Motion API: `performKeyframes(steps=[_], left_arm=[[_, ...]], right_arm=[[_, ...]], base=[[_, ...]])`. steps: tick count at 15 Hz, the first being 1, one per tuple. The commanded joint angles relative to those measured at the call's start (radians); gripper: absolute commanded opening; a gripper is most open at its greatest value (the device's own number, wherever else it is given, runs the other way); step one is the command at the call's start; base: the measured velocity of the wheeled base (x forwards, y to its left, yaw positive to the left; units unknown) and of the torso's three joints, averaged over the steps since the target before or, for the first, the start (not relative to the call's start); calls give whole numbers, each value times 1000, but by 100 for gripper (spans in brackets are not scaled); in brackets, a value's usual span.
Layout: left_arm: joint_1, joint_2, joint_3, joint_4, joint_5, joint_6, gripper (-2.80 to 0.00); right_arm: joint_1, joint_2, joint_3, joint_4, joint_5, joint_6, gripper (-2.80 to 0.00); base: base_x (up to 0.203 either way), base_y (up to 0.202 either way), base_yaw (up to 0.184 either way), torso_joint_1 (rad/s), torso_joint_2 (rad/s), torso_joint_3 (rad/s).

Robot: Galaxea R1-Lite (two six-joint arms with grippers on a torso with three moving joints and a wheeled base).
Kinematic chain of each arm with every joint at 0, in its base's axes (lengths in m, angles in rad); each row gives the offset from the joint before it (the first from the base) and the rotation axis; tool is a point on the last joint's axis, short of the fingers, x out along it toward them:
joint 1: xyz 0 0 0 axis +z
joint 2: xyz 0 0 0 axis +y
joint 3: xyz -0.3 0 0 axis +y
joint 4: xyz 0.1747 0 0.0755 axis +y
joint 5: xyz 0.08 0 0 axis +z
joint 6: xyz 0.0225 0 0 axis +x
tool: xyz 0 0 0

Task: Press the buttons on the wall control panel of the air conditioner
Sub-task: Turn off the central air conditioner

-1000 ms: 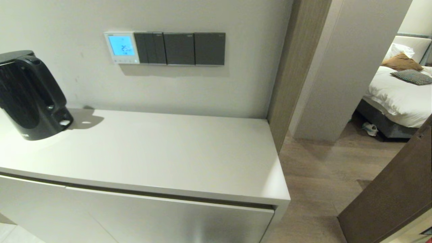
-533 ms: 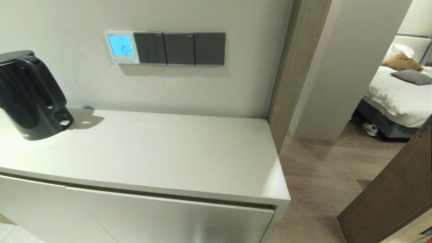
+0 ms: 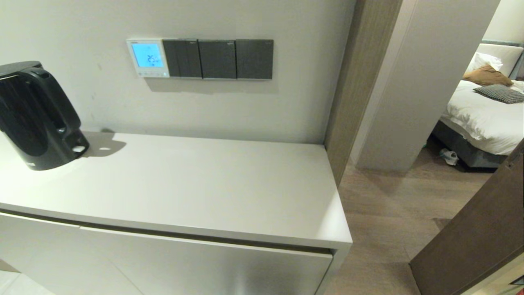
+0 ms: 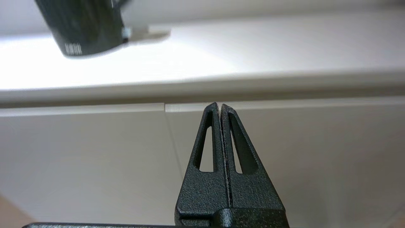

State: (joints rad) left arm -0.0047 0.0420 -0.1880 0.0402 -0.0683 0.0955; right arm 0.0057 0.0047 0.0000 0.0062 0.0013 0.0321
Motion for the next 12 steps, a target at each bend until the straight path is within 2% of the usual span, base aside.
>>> performKeyframes(steps=[1,4,8,12], left_arm=[[0,118,-101,-4,-13,-1,-280],[-13,281,-243,-35,-19,-6,-280],[-17,544,-434,-147,-21,-14,-280],[-18,803,-702,-177,-26,-77,-280]], right_arm=[[0,1,2,0,0,0,-280],[0,1,2,0,0,0,-280],[0,1,2,0,0,0,-280],[0,1,2,0,0,0,-280]], base=[[0,0,0,0,0,0],[0,0,0,0,0,0],[0,0,0,0,0,0],[0,0,0,0,0,0]])
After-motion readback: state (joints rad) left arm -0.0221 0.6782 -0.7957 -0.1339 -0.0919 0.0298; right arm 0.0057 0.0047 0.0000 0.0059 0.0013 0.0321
